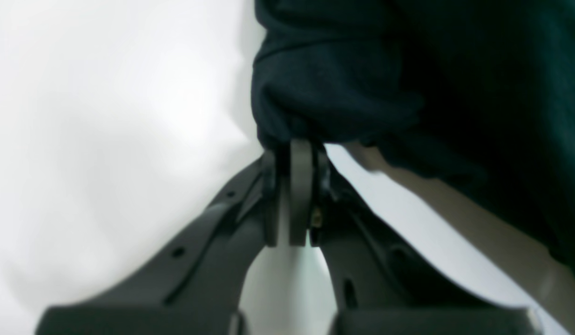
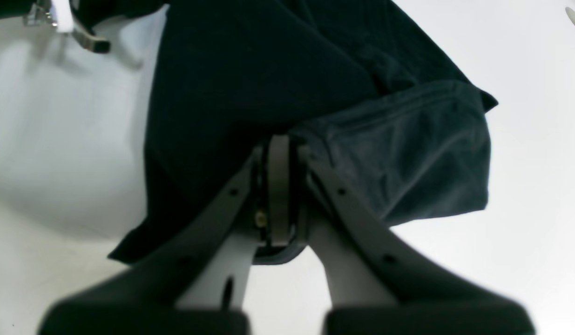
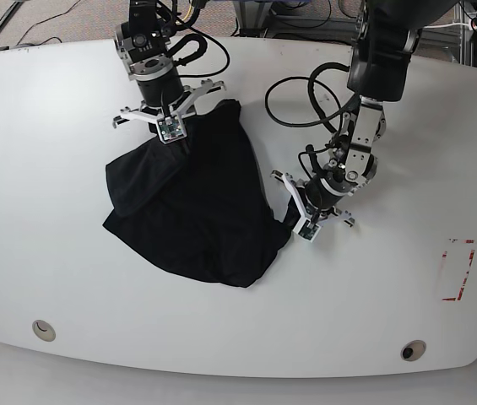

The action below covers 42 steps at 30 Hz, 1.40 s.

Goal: Layout the t-shirt on the table in an organized manner, then fold the t-shirt properly
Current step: 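Move the left gripper to the shirt's opposite edge and grasp it, then pull both grippers apart to spread the shirt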

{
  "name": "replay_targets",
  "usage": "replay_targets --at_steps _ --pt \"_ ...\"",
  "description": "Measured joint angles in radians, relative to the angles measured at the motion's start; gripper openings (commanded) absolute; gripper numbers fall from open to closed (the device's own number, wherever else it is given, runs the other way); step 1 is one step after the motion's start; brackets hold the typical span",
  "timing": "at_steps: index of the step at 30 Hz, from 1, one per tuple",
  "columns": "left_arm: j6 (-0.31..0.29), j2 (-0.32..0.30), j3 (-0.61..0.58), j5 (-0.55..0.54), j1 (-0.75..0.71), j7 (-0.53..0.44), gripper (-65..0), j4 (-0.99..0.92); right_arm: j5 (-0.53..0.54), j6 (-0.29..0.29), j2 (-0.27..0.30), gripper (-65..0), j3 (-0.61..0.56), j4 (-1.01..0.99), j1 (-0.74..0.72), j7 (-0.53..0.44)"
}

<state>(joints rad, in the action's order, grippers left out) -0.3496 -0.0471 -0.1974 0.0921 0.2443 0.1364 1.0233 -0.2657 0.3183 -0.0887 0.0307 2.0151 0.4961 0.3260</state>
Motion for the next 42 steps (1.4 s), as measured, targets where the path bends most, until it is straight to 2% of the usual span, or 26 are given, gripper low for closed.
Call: replay_targets --at_steps 7,11,16,18,20,24,29,42 --pt "0.0 0.0 0.003 0.001 0.0 0.004 -64.9 0.003 0.0 0.0 0.0 -64.7 -0.003 0.0 0.0 0.0" --pt "0.0 -0.008 0.005 0.021 -0.024 0.056 -64.9 0.074 0.0 -0.001 0.0 -64.7 -0.002 0.0 0.0 0.0" --pt "-0.003 -0.054 0.006 0.016 -0.084 0.054 -64.9 0.23 0.004 0.006 0.0 -64.8 0.029 0.0 -0.001 -0.005" --pt "0.0 -0.075 0.008 0.019 -0.105 0.056 -64.9 0.288 0.004 0.006 -0.002 -64.8 0.06 0.0 -0.004 -0.036" --pt "-0.002 -0.096 0.009 0.023 -0.127 0.105 -64.9 0.347 0.004 0.003 -0.003 -64.8 0.095 -0.002 -0.014 -0.076" --pt "-0.002 -0.116 0.071 0.021 -0.164 0.13 -64.9 0.454 0.004 -0.009 -0.019 -64.8 0.136 -0.002 -0.05 -0.113" --pt "-0.007 -0.115 0.158 0.018 -0.212 0.139 -64.9 0.563 0.004 0.01 -0.034 -64.7 0.165 -0.002 -0.109 -0.11" --pt "-0.007 -0.115 0.3 0.019 -0.223 0.256 -64.9 0.808 0.003 0.001 -0.02 -64.4 0.253 -0.002 -0.323 -0.106"
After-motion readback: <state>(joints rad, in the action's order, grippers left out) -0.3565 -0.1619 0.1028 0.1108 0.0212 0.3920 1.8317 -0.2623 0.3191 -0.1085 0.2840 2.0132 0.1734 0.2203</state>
